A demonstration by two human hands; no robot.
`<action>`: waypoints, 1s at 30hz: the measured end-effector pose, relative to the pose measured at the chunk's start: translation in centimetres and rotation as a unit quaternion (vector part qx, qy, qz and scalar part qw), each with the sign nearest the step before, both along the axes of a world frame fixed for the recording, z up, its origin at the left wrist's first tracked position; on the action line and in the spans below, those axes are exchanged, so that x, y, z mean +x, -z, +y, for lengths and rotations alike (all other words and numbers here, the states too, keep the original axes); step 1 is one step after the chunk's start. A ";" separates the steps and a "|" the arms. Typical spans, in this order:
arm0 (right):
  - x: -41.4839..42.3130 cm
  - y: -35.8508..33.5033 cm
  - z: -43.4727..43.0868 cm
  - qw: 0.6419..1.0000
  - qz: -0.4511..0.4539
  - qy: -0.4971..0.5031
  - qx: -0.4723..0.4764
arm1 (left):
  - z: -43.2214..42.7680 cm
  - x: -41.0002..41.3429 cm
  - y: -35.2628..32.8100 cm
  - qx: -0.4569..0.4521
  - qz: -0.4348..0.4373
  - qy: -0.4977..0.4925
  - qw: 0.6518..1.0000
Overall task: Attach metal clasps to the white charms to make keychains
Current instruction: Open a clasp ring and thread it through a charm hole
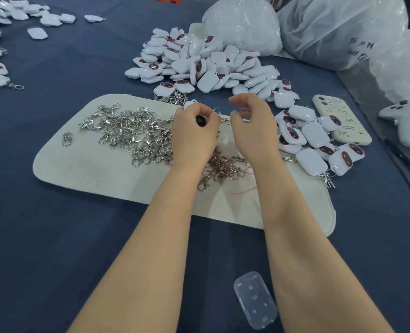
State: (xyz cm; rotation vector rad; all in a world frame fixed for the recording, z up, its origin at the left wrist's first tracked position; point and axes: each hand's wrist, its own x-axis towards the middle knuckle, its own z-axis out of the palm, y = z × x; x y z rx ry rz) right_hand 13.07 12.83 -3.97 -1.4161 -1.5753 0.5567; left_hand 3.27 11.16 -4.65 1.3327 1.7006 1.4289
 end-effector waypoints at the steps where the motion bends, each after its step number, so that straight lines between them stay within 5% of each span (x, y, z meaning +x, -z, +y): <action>1: 0.0 0.0 0.0 1.000 0.004 -0.002 0.008 | 0.0 0.0 0.0 -0.001 -0.001 -0.004 1.000; 22: -0.2 0.1 0.1 0.999 -0.004 -0.053 0.004 | 0.2 -0.1 0.5 0.013 0.074 -0.016 0.997; 30: -0.4 0.3 -0.3 0.994 0.056 -0.089 -0.033 | 0.3 -0.2 0.4 0.015 0.054 0.002 0.998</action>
